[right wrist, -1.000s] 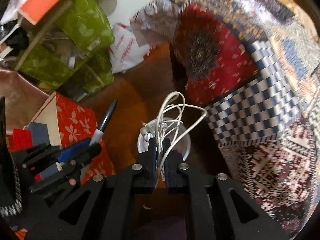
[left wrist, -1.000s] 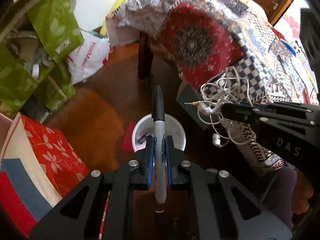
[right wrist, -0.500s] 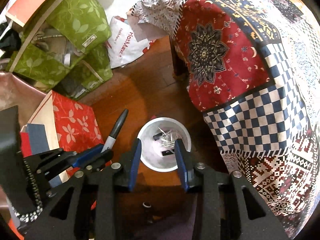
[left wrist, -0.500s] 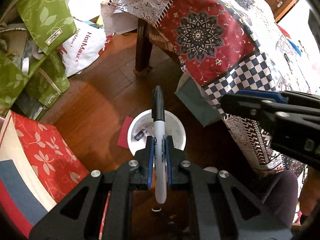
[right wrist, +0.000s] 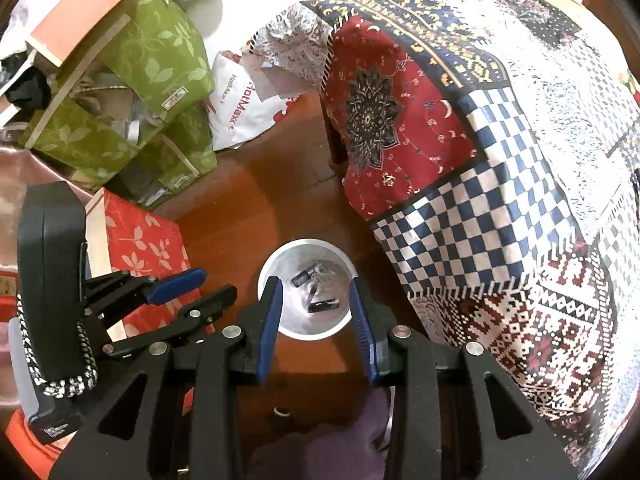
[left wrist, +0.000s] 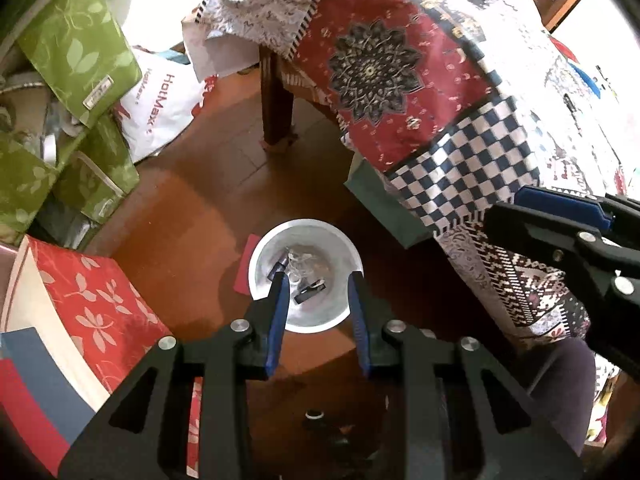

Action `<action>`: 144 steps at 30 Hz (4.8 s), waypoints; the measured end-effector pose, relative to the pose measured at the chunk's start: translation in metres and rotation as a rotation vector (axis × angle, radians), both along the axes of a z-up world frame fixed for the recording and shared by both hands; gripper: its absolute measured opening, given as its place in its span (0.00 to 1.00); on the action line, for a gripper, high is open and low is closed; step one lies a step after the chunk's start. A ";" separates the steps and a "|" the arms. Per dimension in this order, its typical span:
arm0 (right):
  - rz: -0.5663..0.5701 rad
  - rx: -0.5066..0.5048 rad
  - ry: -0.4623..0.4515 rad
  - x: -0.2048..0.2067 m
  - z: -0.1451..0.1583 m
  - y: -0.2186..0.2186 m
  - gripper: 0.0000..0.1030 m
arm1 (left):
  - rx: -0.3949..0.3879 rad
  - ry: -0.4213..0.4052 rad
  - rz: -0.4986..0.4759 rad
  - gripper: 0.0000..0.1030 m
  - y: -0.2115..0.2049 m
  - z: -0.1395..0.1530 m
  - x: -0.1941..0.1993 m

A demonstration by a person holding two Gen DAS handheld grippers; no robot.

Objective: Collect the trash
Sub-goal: 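Open the right tool over the bin while the left tool opens, dropping the marker, then move both open tools back over the quilt toward the razor and toothpaste, then grasp the silver razor with the right tool while the left tool grasps the toothpaste tube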

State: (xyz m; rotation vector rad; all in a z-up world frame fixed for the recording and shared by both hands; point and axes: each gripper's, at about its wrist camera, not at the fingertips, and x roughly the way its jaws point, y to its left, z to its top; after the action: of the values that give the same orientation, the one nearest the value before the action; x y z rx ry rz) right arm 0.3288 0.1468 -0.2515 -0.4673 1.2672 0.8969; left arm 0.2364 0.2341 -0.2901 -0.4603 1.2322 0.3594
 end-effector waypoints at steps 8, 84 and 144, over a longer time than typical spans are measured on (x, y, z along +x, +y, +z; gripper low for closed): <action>-0.016 0.074 -0.085 -0.003 0.045 -0.032 0.30 | 0.072 -0.101 -0.002 0.27 -0.017 0.059 -0.004; -0.558 0.110 -0.232 0.269 -0.022 -0.348 0.44 | 0.024 -0.258 -0.397 0.20 -0.311 0.002 0.409; -0.630 0.108 -0.291 0.193 0.035 -0.398 0.35 | 0.148 -0.094 -0.555 0.24 -0.327 0.007 0.300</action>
State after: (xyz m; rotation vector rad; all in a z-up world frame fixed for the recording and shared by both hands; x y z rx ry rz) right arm 0.5217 -0.2512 -0.2168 -0.0880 1.0002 0.3447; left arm 0.5365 -0.0926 -0.2827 0.0018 1.1782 -0.0455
